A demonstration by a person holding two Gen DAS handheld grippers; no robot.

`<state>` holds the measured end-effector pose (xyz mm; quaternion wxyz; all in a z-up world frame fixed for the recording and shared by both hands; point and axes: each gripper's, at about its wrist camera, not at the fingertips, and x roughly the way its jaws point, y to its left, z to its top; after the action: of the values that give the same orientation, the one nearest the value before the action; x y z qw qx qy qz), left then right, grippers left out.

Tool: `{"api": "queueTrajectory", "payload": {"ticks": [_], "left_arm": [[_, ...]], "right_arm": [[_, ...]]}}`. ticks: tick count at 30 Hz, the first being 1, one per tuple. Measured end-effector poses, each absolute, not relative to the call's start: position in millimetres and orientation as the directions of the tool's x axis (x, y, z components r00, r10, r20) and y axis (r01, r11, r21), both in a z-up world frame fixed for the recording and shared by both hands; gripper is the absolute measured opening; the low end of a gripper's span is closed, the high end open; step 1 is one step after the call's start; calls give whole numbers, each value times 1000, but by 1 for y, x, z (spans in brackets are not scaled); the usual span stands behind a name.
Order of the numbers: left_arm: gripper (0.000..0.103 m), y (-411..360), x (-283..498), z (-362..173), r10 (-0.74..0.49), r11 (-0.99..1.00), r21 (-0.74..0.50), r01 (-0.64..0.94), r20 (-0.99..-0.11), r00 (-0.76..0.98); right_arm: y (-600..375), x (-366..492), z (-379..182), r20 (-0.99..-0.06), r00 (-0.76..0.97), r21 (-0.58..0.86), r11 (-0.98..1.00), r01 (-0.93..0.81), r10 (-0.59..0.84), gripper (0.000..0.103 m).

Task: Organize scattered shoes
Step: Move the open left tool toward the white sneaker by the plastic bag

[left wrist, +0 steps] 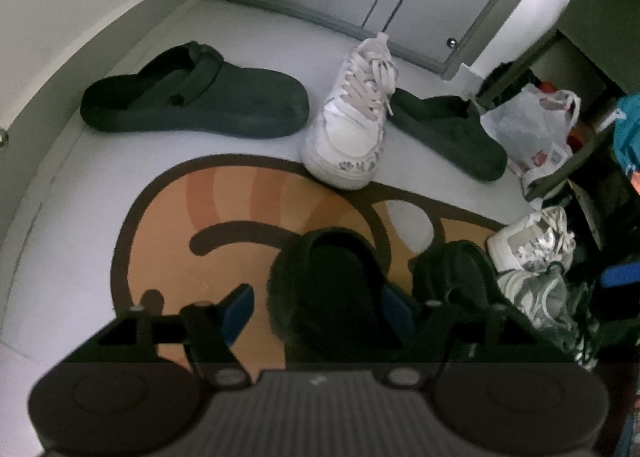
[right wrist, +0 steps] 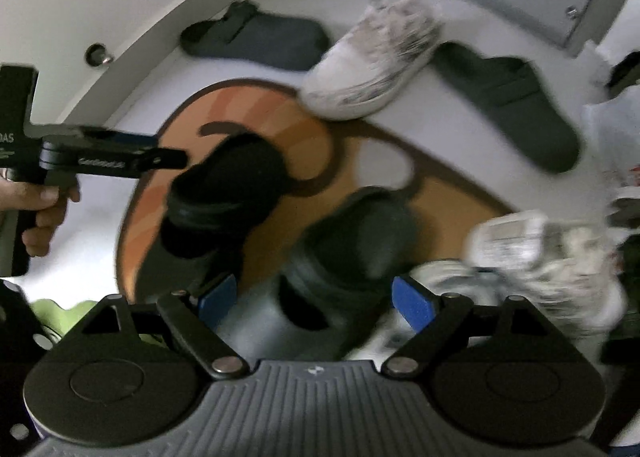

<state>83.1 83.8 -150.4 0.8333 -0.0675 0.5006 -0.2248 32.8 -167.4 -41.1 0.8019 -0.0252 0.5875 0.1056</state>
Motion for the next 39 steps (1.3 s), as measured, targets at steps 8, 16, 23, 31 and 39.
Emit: {"api": "queueTrajectory", "payload": {"ticks": [8,16,23,31,39], "left_arm": [[75,86,75,-139,-438,898,-362,250,-791,428],[77,71,55,-124,-404,914,-324,245,-789,463],[78,62,54,-116,-408,913,-336,232,-761,504],[78,56,62,-123,-391,917,-293,270,-790,472],[78,28,81,-120,-447,880,-300,369,-788,424]], "right_arm": [[-229,13,13,-927,371,-36,970,-241,58,93],[-233,17,21,-922,382,-66,945,-321,66,93],[-225,5,37,-904,419,-74,931,-357,89,93],[-238,15,47,-903,422,-55,950,-306,84,93],[-284,34,48,-895,445,-111,979,-171,-24,93]]}}
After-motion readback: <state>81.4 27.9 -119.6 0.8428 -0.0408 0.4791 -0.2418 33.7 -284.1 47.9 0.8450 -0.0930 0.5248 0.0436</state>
